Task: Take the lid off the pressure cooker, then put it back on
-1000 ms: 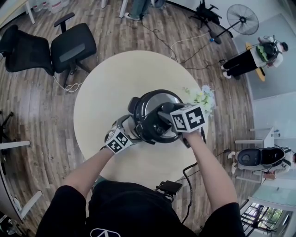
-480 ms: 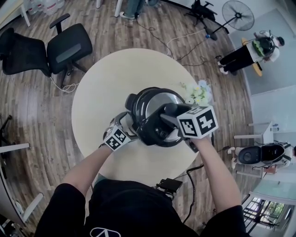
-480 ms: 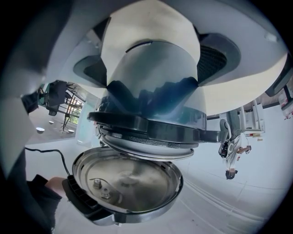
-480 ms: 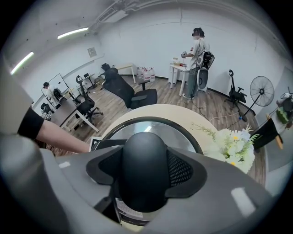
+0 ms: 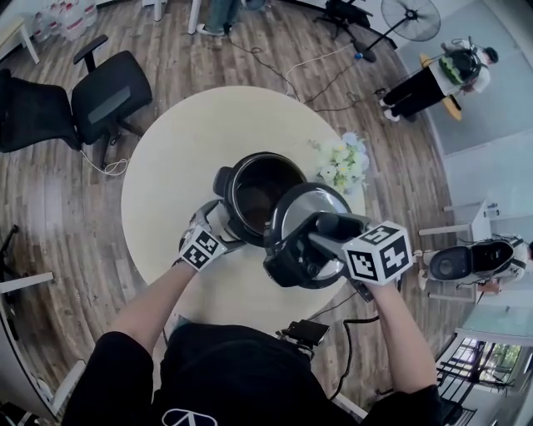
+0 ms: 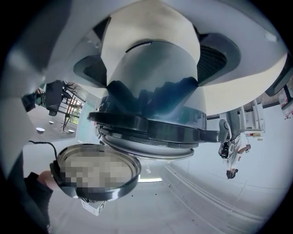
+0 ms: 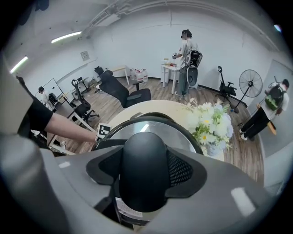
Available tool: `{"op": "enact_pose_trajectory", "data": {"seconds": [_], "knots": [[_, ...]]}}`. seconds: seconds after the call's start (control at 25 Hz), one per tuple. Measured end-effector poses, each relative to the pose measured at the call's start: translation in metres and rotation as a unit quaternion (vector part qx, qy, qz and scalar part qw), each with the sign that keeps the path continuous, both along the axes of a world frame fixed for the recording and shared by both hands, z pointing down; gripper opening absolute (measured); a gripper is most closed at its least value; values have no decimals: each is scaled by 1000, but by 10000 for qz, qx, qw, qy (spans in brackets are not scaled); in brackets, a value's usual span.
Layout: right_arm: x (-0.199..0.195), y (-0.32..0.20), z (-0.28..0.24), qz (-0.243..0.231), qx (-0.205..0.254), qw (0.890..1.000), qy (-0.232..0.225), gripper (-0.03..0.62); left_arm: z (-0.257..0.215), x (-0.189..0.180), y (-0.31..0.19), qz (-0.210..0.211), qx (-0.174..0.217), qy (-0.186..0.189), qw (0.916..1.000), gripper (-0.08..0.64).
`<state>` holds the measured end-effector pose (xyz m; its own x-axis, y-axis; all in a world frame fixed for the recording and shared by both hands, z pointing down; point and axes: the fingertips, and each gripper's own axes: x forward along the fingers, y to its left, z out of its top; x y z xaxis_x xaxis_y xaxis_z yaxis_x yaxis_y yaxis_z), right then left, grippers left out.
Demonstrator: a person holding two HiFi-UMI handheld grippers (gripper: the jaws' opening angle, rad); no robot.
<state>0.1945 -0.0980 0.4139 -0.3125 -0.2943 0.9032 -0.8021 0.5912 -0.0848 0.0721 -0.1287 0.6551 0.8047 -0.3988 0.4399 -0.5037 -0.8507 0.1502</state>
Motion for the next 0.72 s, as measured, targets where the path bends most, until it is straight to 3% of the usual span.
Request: {"op": "enact_pose_trajectory", "data": {"seconds": [0.4,0.72], "knots": [[82,62,35,845,-96,9961,232,288,-2,0,-1,-4,-20,-56,10000,591],[120,100,94,1260,-145,9914,329,288,-3,1,-1,-2,-21,-83,10000,591]]}}
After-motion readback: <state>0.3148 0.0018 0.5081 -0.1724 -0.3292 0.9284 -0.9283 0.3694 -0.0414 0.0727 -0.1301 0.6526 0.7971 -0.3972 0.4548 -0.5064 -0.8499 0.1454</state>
